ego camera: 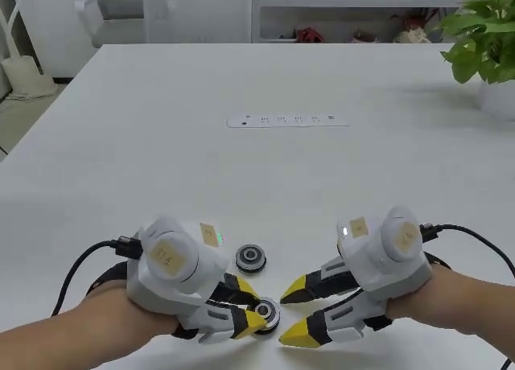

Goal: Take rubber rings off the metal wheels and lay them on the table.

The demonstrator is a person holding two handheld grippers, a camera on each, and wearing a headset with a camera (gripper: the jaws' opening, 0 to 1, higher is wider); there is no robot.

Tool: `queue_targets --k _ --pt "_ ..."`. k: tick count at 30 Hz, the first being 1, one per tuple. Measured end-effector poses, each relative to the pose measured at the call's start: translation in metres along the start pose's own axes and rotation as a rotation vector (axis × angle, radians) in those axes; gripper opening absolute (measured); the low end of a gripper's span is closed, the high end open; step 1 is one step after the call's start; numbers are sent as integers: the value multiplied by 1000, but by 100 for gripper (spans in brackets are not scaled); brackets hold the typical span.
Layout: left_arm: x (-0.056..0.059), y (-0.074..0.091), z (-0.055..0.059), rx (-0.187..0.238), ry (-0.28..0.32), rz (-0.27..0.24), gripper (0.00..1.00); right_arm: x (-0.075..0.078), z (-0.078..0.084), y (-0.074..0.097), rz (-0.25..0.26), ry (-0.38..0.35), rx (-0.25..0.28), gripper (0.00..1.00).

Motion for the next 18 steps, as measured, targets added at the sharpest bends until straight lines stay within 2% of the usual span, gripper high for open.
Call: queue_targets --k 9,18 --pt "-2 0 0 -7 -37 -12 14 0 -3 -3 1 -4 17 30" --pt "-2 0 2 5 -33 -16 14 0 -7 -6 14 -24 56 29"
Point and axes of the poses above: the centre of the closed fingertips' face, and the gripper's own axes: y roughly backward along the fingers, x roughly to its right, z roughly out of its underside, the point moved 9 cm from there along y, roughly backward along the fingers, and after that the axes turned 8 degrees about -y, right-handed, at the moved point
